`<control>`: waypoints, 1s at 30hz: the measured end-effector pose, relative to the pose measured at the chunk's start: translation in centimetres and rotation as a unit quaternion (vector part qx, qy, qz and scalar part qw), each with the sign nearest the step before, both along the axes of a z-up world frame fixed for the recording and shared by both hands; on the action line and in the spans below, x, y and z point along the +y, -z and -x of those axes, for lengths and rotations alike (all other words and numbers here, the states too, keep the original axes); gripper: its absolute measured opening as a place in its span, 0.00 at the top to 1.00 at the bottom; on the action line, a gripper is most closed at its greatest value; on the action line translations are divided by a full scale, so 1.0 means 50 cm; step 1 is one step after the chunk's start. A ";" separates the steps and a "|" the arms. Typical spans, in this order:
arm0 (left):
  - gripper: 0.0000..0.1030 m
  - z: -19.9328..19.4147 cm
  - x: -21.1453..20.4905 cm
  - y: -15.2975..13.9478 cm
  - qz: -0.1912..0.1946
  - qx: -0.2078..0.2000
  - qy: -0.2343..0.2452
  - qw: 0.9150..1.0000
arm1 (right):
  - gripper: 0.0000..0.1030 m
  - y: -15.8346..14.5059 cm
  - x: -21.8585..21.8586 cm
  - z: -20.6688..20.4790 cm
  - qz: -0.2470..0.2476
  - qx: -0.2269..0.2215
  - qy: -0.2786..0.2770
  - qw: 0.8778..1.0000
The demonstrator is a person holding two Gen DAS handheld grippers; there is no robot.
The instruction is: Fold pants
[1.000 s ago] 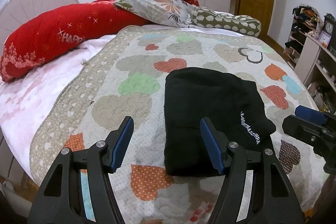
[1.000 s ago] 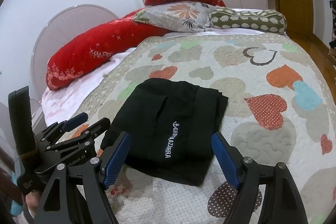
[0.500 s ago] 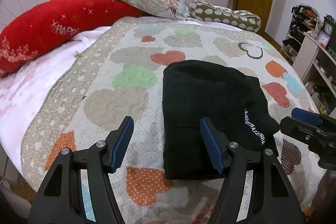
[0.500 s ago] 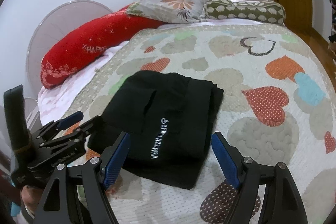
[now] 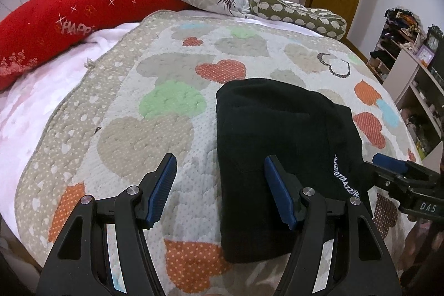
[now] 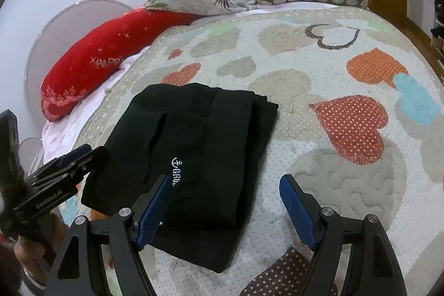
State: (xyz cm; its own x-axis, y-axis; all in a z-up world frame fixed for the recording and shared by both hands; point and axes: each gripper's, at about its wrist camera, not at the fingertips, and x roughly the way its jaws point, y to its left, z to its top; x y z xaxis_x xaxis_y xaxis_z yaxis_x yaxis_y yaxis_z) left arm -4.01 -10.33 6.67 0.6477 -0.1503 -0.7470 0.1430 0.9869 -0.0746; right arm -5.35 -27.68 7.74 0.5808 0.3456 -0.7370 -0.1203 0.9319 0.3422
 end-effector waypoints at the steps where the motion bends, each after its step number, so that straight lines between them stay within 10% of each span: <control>1: 0.36 -0.001 -0.001 0.000 0.000 0.000 0.000 1.000 | 0.25 -0.001 0.001 -0.001 0.000 -0.001 0.000 1.000; 30: 0.36 0.111 -0.028 -0.088 -0.026 -0.061 0.003 0.998 | 0.24 -0.140 0.079 0.110 0.035 -0.091 -0.004 0.995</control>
